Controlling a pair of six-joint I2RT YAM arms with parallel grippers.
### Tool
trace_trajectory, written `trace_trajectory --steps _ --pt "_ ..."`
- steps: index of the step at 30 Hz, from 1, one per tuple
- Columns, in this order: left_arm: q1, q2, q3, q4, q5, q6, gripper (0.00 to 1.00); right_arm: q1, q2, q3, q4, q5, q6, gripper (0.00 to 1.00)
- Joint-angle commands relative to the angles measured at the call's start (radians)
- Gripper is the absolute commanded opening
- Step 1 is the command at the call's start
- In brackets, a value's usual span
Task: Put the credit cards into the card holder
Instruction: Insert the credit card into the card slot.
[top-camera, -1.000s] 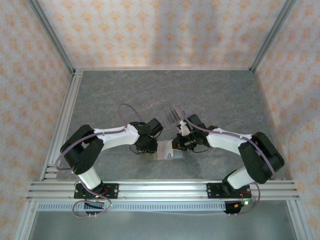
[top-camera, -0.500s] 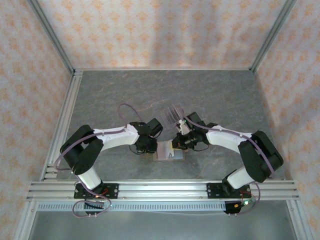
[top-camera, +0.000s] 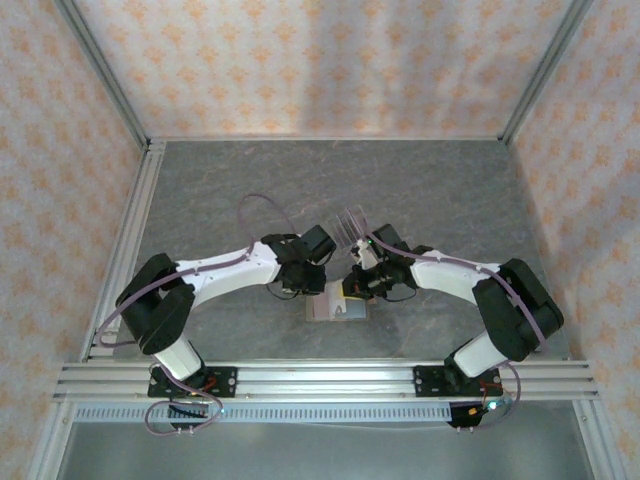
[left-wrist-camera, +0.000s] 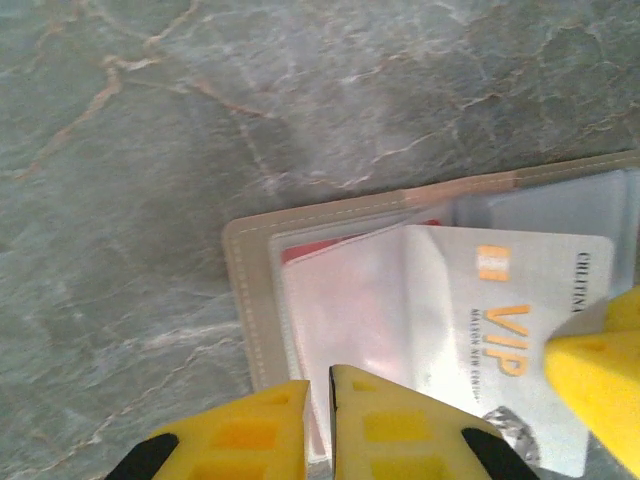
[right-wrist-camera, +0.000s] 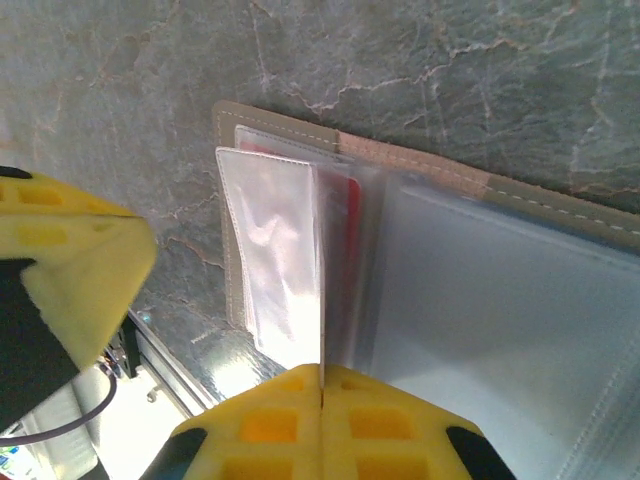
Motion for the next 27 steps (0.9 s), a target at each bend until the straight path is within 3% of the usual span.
trace_trajectory --steps 1,14,27 --pt "-0.011 0.050 0.032 -0.032 -0.016 0.011 0.14 -0.007 0.000 -0.019 0.045 -0.022 0.016 0.00" --pt "-0.010 0.121 -0.015 -0.014 -0.028 0.004 0.13 -0.010 0.044 -0.050 0.064 -0.058 -0.011 0.00" --pt "-0.010 0.119 -0.054 -0.004 -0.034 -0.002 0.13 -0.010 0.075 -0.047 0.020 0.010 -0.029 0.00"
